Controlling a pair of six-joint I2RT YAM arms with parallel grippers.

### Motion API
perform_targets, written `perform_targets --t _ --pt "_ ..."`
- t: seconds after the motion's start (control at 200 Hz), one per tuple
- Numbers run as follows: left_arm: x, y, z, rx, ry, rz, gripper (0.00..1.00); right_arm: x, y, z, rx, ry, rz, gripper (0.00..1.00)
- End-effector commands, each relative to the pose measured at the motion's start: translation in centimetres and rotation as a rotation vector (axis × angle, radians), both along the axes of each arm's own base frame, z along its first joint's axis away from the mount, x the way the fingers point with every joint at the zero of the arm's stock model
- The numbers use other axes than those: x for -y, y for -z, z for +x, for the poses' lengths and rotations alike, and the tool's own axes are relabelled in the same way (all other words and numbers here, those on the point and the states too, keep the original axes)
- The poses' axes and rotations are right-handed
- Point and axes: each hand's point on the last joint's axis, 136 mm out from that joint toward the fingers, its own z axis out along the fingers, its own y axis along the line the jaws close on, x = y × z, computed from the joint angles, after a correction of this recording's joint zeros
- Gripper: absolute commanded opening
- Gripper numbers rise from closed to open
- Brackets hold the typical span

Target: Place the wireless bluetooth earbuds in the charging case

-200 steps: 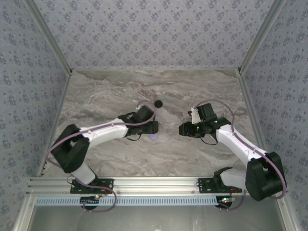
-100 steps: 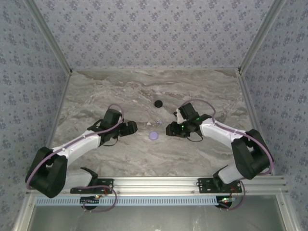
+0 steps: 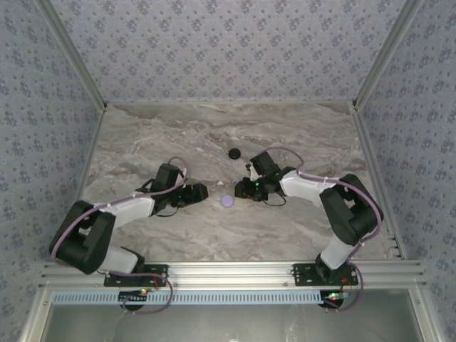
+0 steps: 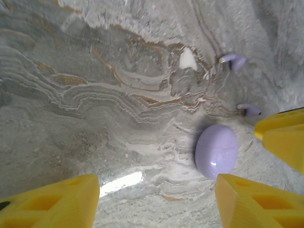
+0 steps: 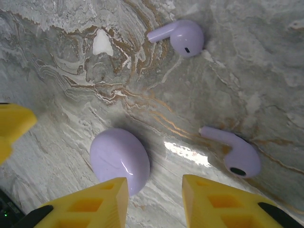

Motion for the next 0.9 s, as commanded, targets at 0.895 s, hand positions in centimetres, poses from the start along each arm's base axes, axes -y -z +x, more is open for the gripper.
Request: perform_targets --t 0.895 --pt "6.9 1.5 -0.9 -0.097 0.147 -0.068 0.51 -2.7 1.2 -0.5 -0.088 -0.051 0.066 0.29"
